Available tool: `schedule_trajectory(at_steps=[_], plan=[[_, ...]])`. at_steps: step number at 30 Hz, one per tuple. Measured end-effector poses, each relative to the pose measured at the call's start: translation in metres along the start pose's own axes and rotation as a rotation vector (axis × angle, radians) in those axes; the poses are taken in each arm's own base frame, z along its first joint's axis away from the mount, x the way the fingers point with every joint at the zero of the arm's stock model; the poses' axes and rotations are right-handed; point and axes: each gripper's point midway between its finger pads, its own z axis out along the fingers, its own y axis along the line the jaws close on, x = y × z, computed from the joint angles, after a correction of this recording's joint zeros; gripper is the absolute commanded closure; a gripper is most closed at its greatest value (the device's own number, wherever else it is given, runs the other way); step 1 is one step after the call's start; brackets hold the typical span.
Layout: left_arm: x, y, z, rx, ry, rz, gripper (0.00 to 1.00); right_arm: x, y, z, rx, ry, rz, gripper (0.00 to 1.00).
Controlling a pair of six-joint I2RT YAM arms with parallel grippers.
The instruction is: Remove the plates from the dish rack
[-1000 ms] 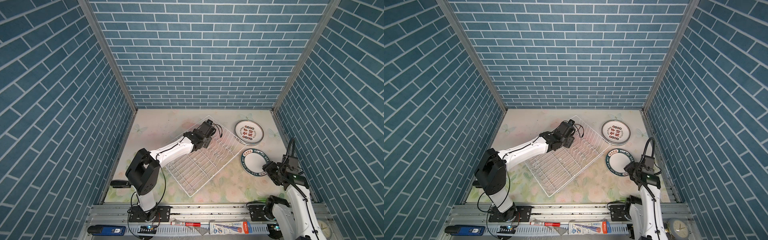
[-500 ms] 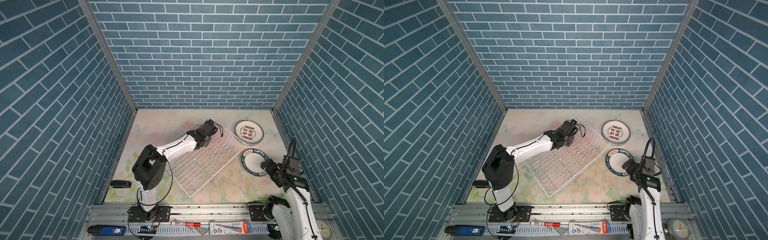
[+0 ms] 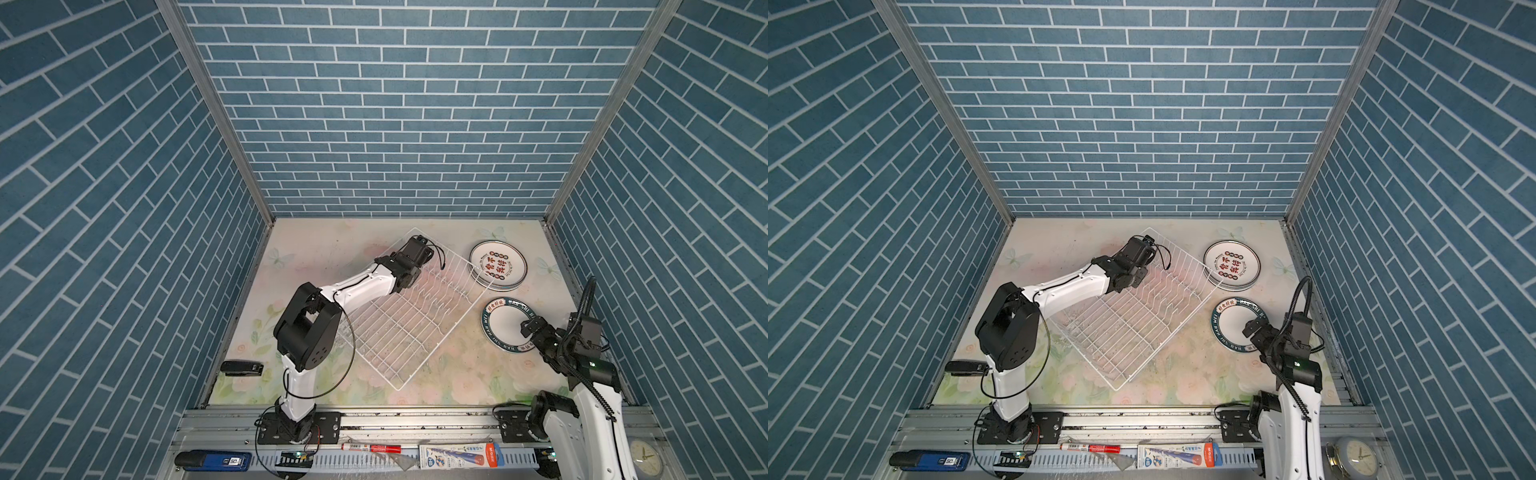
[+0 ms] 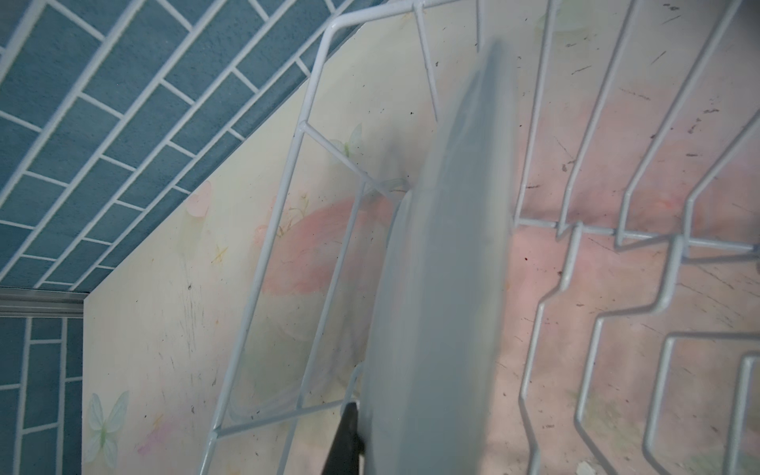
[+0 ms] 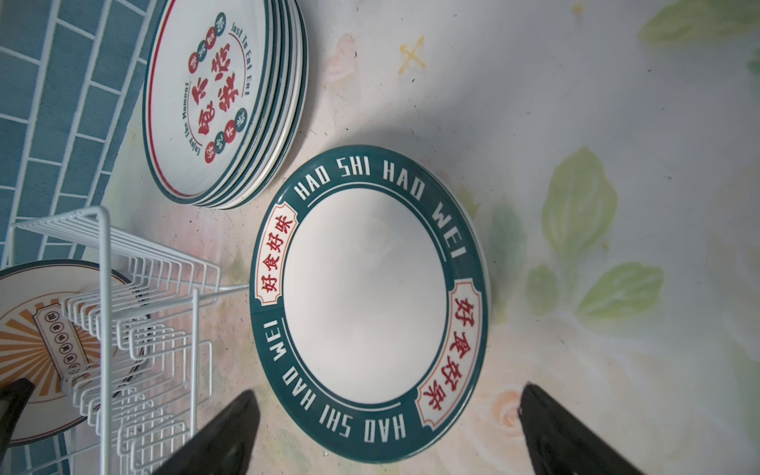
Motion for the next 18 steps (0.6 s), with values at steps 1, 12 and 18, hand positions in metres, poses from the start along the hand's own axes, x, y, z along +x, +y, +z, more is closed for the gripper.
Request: schedule_trajectory(at_steps=[1, 12, 18], plan=[[0.0, 0.001, 0.0, -0.004, -0.002, -0.001, 1.0, 0.0, 0.001, 0.0, -0.003, 0.002, 0.0, 0.01], [-0.001, 0.02, -0.027, -0.041, -0.05, -0.013, 1.0, 0.003, 0.005, -0.001, -0.032, 0.012, -0.003, 0.01], [-0.028, 0.047, -0.072, -0.057, -0.158, -0.068, 1.0, 0.004, 0.007, -0.001, -0.041, 0.019, -0.003, 0.01]])
